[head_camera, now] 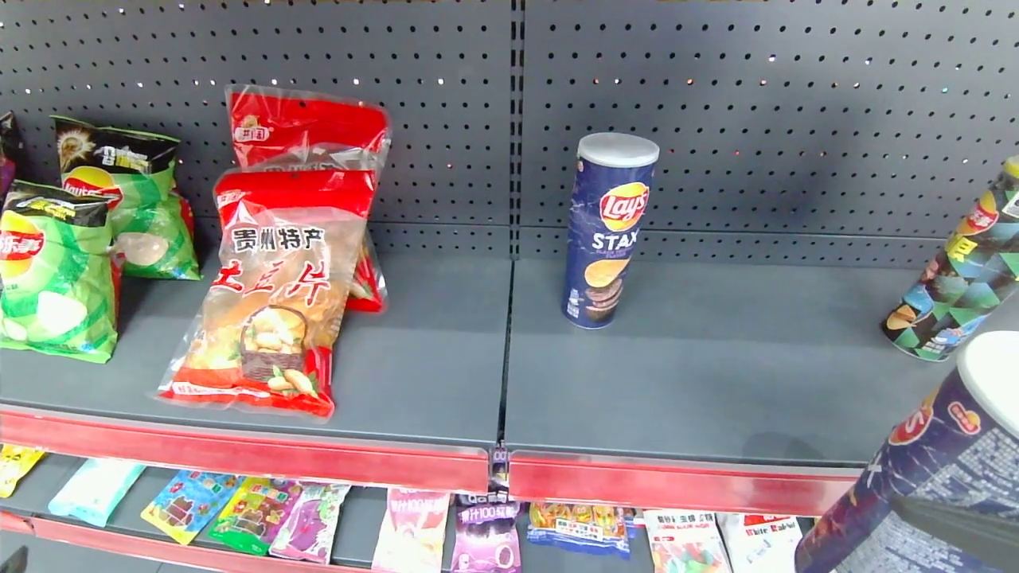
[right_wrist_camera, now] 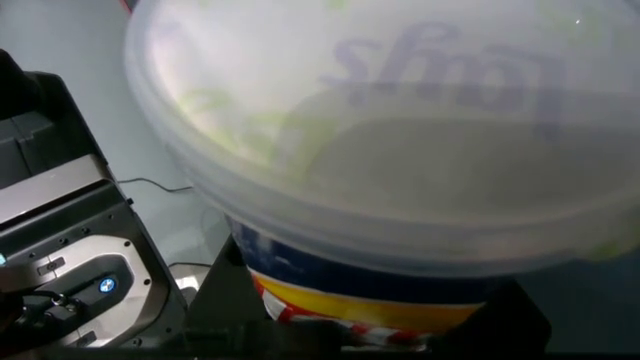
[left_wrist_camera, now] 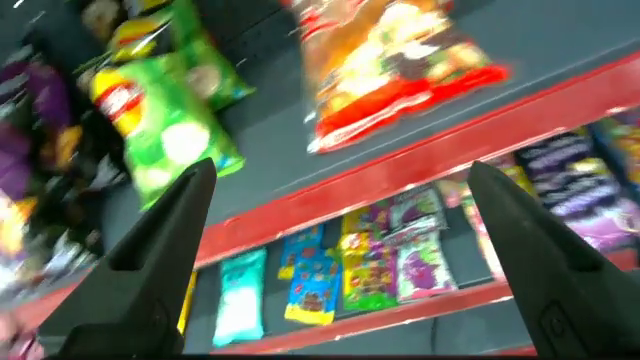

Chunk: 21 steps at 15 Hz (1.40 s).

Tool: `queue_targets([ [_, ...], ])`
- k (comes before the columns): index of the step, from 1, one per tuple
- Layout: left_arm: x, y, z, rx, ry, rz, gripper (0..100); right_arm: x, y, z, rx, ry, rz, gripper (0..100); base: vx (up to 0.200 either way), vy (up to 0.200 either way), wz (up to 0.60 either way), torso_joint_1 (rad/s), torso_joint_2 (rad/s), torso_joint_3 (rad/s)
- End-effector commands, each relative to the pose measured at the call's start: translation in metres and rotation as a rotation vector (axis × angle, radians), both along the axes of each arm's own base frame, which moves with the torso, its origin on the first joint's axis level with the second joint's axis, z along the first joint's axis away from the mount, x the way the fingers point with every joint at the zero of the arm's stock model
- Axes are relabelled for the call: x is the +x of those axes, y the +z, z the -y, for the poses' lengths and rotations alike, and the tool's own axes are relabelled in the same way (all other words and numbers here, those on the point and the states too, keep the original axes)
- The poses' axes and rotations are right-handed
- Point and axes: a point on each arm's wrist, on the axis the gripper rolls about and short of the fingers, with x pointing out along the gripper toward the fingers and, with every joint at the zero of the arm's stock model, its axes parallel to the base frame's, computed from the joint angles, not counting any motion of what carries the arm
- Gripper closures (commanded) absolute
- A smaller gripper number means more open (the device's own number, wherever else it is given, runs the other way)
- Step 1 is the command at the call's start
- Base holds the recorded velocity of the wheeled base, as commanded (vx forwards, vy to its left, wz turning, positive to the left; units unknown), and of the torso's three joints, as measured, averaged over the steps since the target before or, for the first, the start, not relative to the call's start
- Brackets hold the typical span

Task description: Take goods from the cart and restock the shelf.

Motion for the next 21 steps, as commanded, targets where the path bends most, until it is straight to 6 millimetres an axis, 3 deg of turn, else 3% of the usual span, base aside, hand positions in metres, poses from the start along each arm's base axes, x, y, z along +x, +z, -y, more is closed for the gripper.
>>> queue_targets([
  [1,0.034,0.023,0.009,-0.021,-0.17,-0.087,0,0.003,0.001,-0.002,-0.004,0.001,-0.005,100,0.0,0.0,0.0,0.0,0.0,0.0],
  [3,0.079,0.052,0.021,-0.079,-0.316,-0.139,0,0.005,0.001,-0.004,-0.006,0.0,-0.012,100,0.0,0.0,0.0,0.0,0.0,0.0],
  [5,0.136,0.072,0.041,-0.083,-0.41,-0.142,0,0.007,0.006,-0.005,0.012,-0.001,0.008,100,0.0,0.0,0.0,0.0,0.0,0.0],
  [7,0.178,0.069,0.067,-0.097,-0.492,-0.179,0,0.01,0.008,-0.007,0.022,-0.003,0.024,100,0.0,0.0,0.0,0.0,0.0,0.0],
  [9,0.198,0.07,0.093,-0.176,-0.542,-0.23,0,0.01,0.012,-0.006,0.03,-0.004,0.037,100,0.0,0.0,0.0,0.0,0.0,0.0],
  [13,0.203,0.07,0.098,-0.171,-0.52,-0.228,0,0.007,0.0,0.005,-0.014,-0.156,0.044,100,0.0,0.0,0.0,0.0,0.0,0.0],
  [17,0.181,0.077,0.088,-0.16,-0.418,-0.173,0,0.007,-0.003,0.004,-0.034,-0.154,0.05,100,0.0,0.0,0.0,0.0,0.0,0.0],
  [19,0.161,0.065,0.077,-0.147,-0.346,-0.176,0,0.008,0.001,0.004,-0.036,-0.152,0.073,100,0.0,0.0,0.0,0.0,0.0,0.0],
  [21,0.154,0.06,0.073,-0.144,-0.327,-0.18,0,0.005,0.002,0.005,-0.035,-0.149,0.085,100,0.0,0.0,0.0,0.0,0.0,0.0],
])
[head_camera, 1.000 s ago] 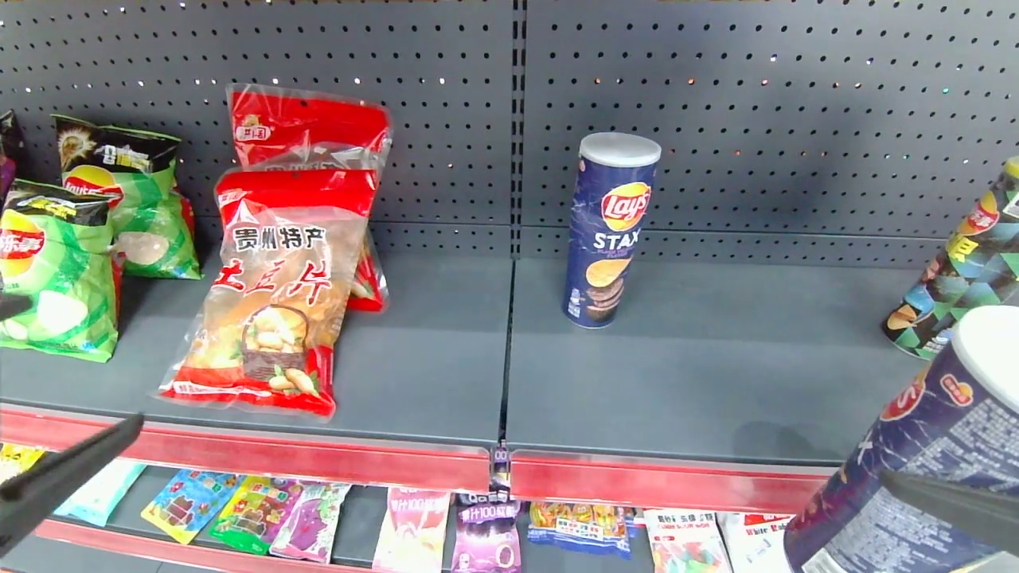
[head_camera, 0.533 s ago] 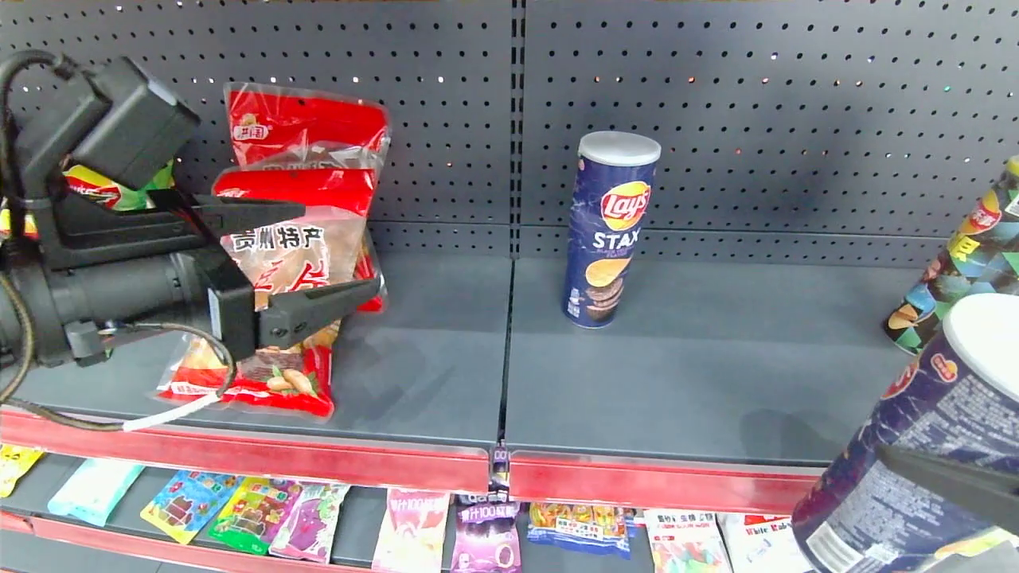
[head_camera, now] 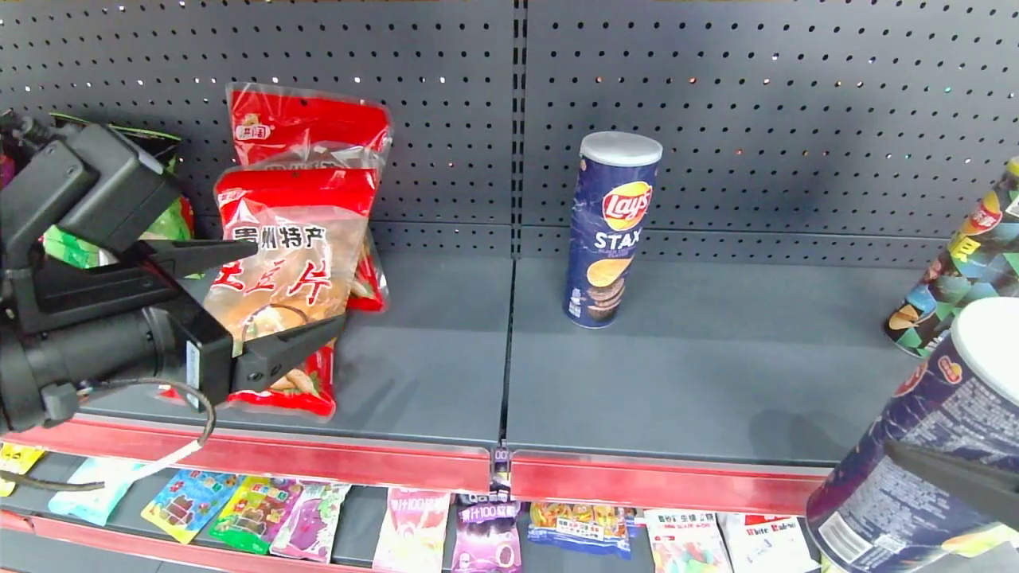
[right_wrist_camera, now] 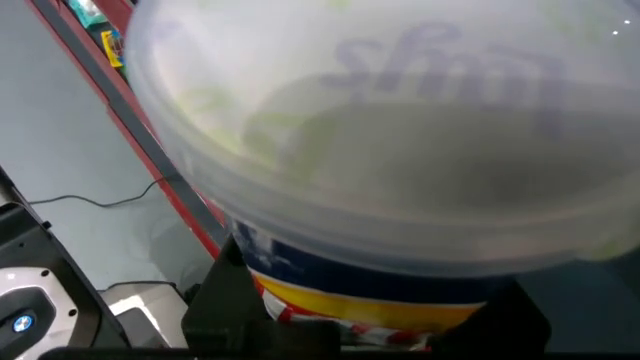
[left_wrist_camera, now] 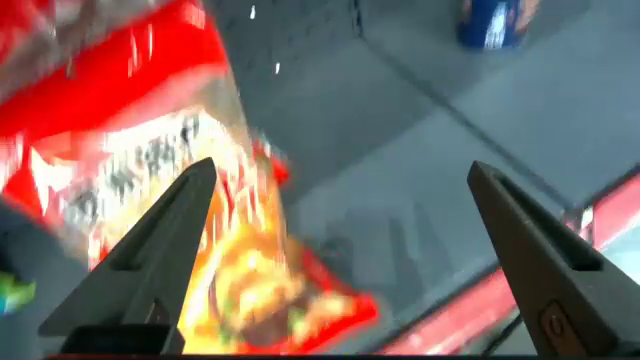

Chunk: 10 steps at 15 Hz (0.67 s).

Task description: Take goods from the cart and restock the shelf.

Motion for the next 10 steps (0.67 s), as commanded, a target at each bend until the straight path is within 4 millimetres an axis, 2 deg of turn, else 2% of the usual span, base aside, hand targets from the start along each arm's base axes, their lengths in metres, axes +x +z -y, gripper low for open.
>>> queue_targets([
  [1,-0.0139,0.0005,-0.0066,-0.007,0.016,0.025,0,-0.0021,0.001,0.0011,0.004,0.001,0.01,100,0.0,0.0,0.0,0.0,0.0,0.0],
  [6,-0.0133,0.0008,-0.0068,0.0,0.044,0.03,0,-0.0026,-0.0018,0.0015,-0.008,0.003,0.01,100,0.0,0.0,0.0,0.0,0.0,0.0],
  [9,-0.0126,0.0003,-0.0064,0.002,0.044,0.027,0,-0.0019,-0.0014,0.0012,-0.01,0.002,0.011,100,0.0,0.0,-0.6,0.001,0.0,0.002],
  [10,-0.0122,0.0001,-0.0063,0.002,0.044,0.025,0,-0.0019,-0.0014,0.0012,-0.01,0.002,0.011,100,0.0,0.0,0.0,0.0,0.0,0.0],
])
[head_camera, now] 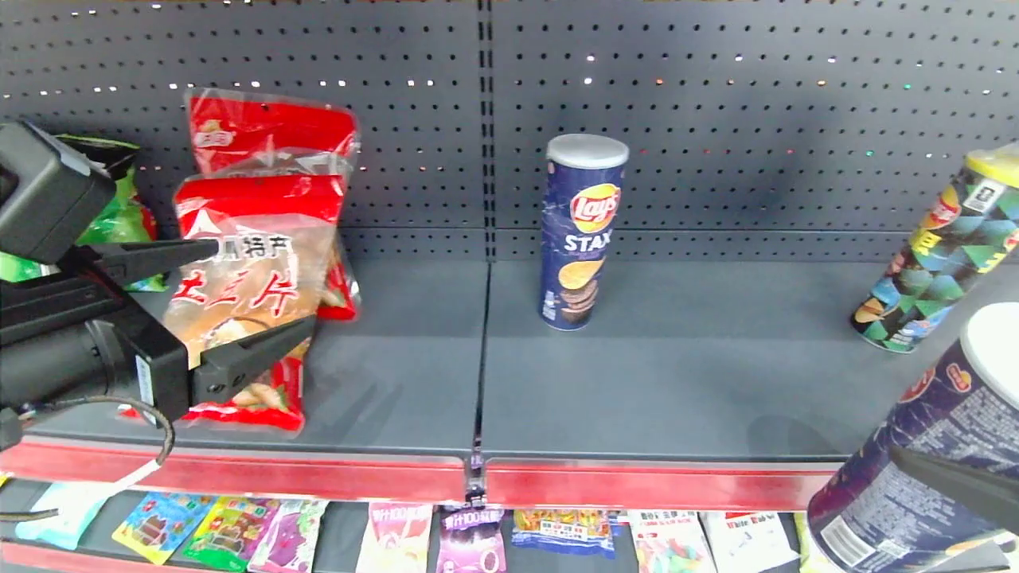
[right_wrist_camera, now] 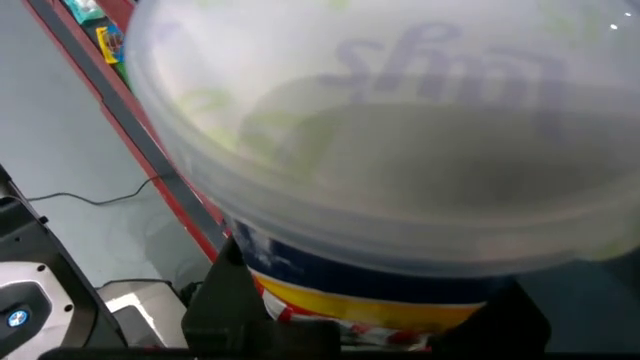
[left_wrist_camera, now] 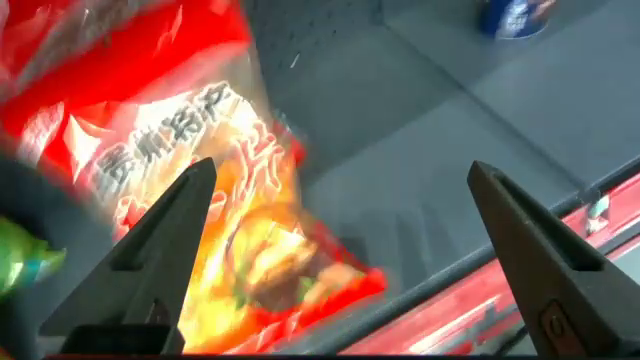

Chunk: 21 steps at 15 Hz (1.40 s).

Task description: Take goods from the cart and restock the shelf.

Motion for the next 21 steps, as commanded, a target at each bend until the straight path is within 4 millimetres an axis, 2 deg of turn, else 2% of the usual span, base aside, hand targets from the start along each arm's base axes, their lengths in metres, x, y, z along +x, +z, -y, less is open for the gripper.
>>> queue_targets([
  [1,0.0,0.0,0.0,0.002,0.0,-0.003,0,0.0,-0.001,0.0,-0.003,0.001,-0.003,100,0.0,0.0,0.0,0.0,0.0,0.0],
  [5,0.002,-0.002,0.001,0.005,0.0,-0.01,0,0.001,-0.002,-0.001,0.004,0.014,-0.014,100,0.0,0.0,0.0,0.0,0.0,0.0],
  [8,0.013,-0.007,0.006,0.017,-0.003,-0.037,0,-0.001,0.0,-0.001,0.035,0.047,-0.023,100,0.0,0.0,0.0,0.0,0.0,0.0],
  [10,0.043,-0.015,0.02,0.012,-0.004,-0.032,0,0.0,0.004,-0.002,0.049,0.048,-0.02,100,0.0,0.0,0.0,0.0,0.0,0.0],
  [11,0.051,-0.017,0.025,0.008,-0.009,-0.022,0,-0.001,0.004,-0.001,0.051,0.046,-0.018,100,0.0,0.0,0.0,0.0,0.0,0.0],
  [13,0.085,-0.016,0.053,-0.018,-0.051,0.021,0,-0.006,0.003,-0.002,0.099,0.121,-0.053,100,0.0,0.0,0.0,0.0,0.0,0.0],
  [16,0.123,-0.011,0.086,-0.036,-0.092,0.031,0,-0.011,0.011,-0.005,0.153,0.246,-0.071,100,0.0,0.0,0.0,0.0,0.0,0.0],
  [17,0.125,-0.011,0.088,-0.038,-0.095,0.031,0,-0.011,0.012,-0.006,0.153,0.256,-0.072,100,0.0,0.0,0.0,0.0,0.0,0.0],
  [18,0.137,-0.007,0.105,-0.088,-0.113,0.03,0,-0.013,0.012,-0.009,0.151,0.309,-0.08,100,0.0,0.0,0.0,0.0,0.0,0.0],
  [19,0.141,-0.004,0.118,-0.121,-0.134,0.025,0,-0.012,0.011,-0.012,0.147,0.32,-0.088,100,0.0,0.0,0.0,0.0,0.0,0.0],
  [21,0.149,-0.009,0.129,-0.124,-0.151,0.015,0,-0.008,0.01,-0.014,0.141,0.316,-0.105,100,0.0,0.0,0.0,0.0,0.0,0.0],
])
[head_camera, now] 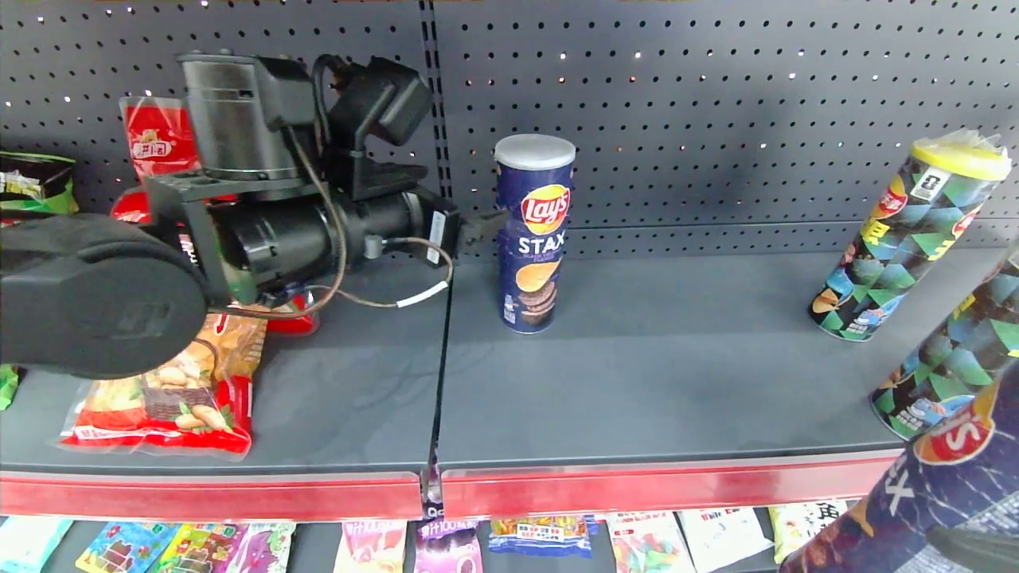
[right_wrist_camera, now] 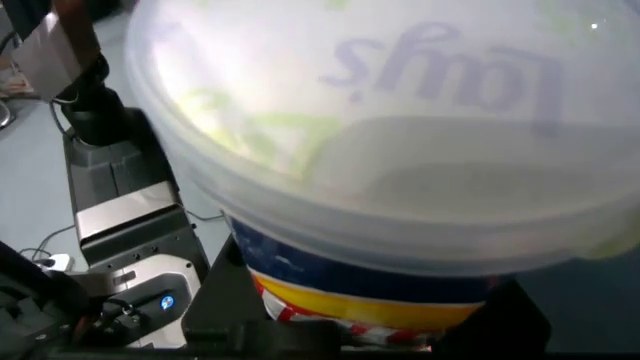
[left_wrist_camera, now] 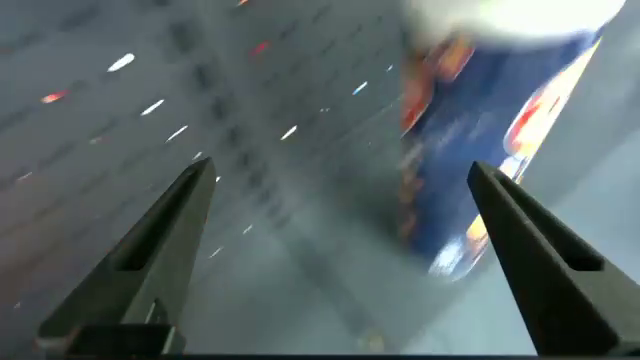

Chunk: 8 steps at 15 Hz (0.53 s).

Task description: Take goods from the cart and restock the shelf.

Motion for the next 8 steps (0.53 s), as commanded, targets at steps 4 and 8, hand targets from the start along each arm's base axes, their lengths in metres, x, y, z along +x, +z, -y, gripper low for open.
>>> queue_targets([
  [4,0.02,-0.015,0.033,0.008,-0.048,-0.021,0,0.004,-0.002,-0.003,-0.004,-0.005,-0.033,100,0.0,0.0,0.0,0.0,0.0,0.0],
  [8,0.018,-0.013,0.035,0.005,-0.053,-0.016,0,0.004,-0.003,-0.003,-0.005,-0.007,-0.037,100,0.0,0.0,0.0,0.0,0.0,0.0],
])
